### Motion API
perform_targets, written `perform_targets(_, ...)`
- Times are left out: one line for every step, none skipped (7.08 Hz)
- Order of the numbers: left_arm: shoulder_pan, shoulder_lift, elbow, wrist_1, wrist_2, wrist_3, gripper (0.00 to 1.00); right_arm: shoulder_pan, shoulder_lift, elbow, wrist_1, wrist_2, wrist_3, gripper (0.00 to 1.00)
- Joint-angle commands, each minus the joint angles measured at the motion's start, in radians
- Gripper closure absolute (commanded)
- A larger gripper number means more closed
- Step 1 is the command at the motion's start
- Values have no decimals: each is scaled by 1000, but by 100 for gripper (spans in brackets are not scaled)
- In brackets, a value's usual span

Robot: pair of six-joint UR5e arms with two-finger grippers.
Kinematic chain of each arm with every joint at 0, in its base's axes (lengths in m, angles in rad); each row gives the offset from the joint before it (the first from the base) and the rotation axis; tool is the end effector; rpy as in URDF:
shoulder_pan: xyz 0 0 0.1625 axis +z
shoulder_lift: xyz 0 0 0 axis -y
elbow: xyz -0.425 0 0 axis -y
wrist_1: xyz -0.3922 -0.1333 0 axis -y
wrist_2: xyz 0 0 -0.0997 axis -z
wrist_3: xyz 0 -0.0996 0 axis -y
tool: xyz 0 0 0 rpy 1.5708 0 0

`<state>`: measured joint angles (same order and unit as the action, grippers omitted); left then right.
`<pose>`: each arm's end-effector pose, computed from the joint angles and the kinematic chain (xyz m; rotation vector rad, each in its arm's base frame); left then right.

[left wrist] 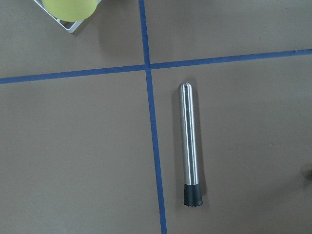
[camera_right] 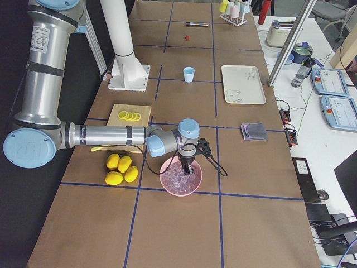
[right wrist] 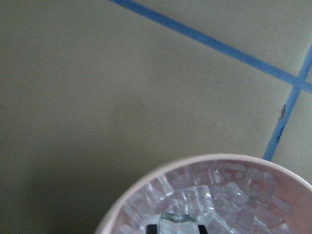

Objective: Mash ice and strawberries in cup
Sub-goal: 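Grasp another ice cube from the pink bowl with the right gripper, then carry the ice cube with the right gripper to the blue cup and drop it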

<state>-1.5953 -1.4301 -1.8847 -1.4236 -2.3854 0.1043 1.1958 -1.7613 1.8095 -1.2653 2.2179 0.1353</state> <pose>-0.0713 -0.4266 0.5814 0.0770 0.8116 0.0859 -0.0902 -0.4291 0.6009 0.1694 -0.7089 -0.3435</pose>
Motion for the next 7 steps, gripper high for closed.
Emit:
perform_targets(0, 14, -17, 0, 0, 0, 0, -81, 60, 153, -70, 22, 305, 100)
perform_targets(0, 16, -17, 0, 0, 0, 0, -143, 148, 174, -69, 67, 508, 100)
perform_targets(0, 16, -17, 0, 0, 0, 0, -233, 269, 177, -69, 68, 750, 100)
perform_targets(0, 16, -14, 0, 0, 0, 0, -330, 387, 172, -72, 42, 958, 100)
perform_targets(0, 16, -10, 0, 0, 1, 0, -434, 486, 163, -74, -28, 1148, 100)
perform_targets(0, 16, -4, 0, 0, 2, 0, -523, 576, 134, -75, -132, 1290, 100)
perform_targets(0, 16, -4, 0, 0, 2, 0, -586, 683, 66, -75, -203, 1429, 100)
